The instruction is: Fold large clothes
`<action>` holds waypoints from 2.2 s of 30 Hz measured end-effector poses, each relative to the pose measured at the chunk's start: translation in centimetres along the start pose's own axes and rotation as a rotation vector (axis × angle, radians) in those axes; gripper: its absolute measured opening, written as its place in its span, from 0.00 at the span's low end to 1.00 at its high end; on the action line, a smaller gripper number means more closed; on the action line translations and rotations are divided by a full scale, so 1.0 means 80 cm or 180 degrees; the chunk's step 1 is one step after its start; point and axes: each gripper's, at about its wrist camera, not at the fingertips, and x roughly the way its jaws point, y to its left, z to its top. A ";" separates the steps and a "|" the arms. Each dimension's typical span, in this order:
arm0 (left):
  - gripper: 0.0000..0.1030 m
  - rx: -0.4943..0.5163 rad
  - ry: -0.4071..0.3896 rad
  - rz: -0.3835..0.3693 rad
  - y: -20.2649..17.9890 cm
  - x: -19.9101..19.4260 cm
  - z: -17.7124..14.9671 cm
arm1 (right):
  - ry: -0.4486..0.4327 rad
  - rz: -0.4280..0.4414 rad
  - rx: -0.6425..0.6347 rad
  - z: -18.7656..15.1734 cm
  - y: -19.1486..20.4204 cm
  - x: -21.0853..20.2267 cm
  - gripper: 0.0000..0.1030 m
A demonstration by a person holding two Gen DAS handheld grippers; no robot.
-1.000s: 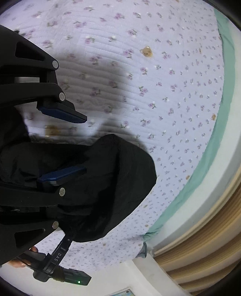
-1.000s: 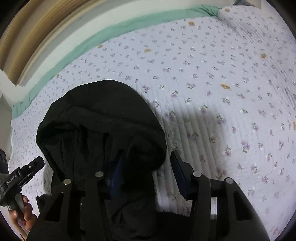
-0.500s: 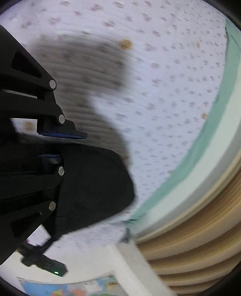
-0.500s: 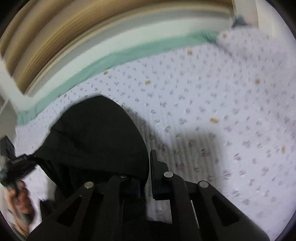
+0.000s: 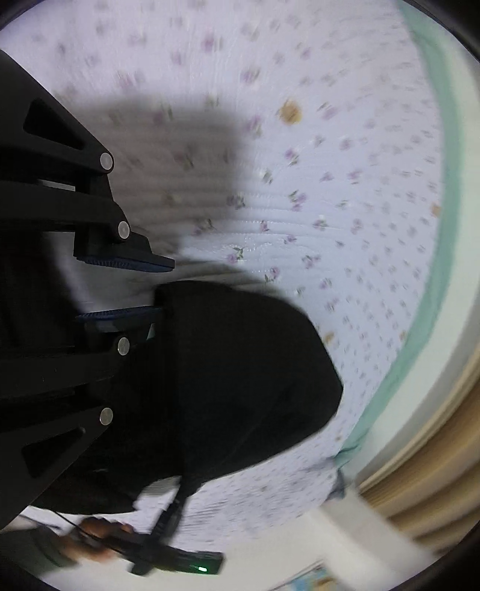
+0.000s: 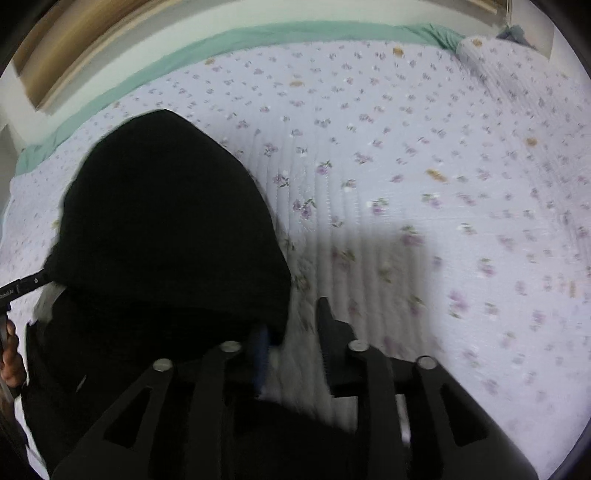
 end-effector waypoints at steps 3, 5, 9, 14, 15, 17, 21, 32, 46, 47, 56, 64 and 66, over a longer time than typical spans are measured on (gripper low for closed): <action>0.18 0.0137 -0.0135 -0.0092 -0.016 -0.048 -0.002 | -0.0150 0.0135 -0.0029 -0.007 -0.006 -0.051 0.52; 0.19 0.0211 -0.0296 -0.0161 -0.035 -0.070 0.010 | -0.0301 0.0254 -0.0020 0.000 -0.005 -0.077 0.52; 0.43 0.0309 -0.0431 -0.0408 -0.071 -0.061 0.046 | -0.0471 0.0418 -0.0048 0.041 0.016 -0.081 0.52; 0.42 0.0072 -0.0009 -0.0258 -0.066 0.034 0.064 | -0.0120 0.0526 -0.0050 0.071 0.043 -0.002 0.53; 0.42 0.0031 0.0113 -0.0171 -0.059 0.053 0.058 | -0.0054 0.0515 -0.0034 0.070 0.043 0.014 0.52; 0.42 -0.0047 0.0358 -0.0071 -0.043 0.093 0.047 | 0.0102 0.0471 -0.0025 0.061 0.038 0.049 0.52; 0.42 -0.0129 0.0283 -0.0197 -0.030 0.096 0.041 | 0.0221 0.0424 0.0006 0.042 0.028 0.088 0.50; 0.62 0.0319 -0.0246 -0.0617 -0.050 -0.030 0.086 | -0.0112 0.0685 -0.0135 0.083 0.013 0.014 0.56; 0.67 -0.0514 0.0651 -0.1364 0.019 0.115 0.132 | 0.0705 0.1506 0.0024 0.135 0.008 0.137 0.67; 0.52 -0.0433 0.0600 -0.1302 0.014 0.111 0.128 | 0.0722 0.1492 -0.0031 0.133 0.012 0.136 0.55; 0.21 0.0442 -0.0104 -0.1093 -0.062 -0.047 0.065 | -0.0170 0.1023 -0.0889 0.083 0.076 -0.020 0.23; 0.21 0.0921 -0.0201 -0.0605 -0.113 -0.165 -0.060 | -0.0636 0.0486 -0.1413 -0.034 0.130 -0.167 0.23; 0.21 0.0985 -0.0164 -0.0469 -0.122 -0.179 -0.095 | -0.0677 0.0366 -0.1485 -0.071 0.140 -0.187 0.23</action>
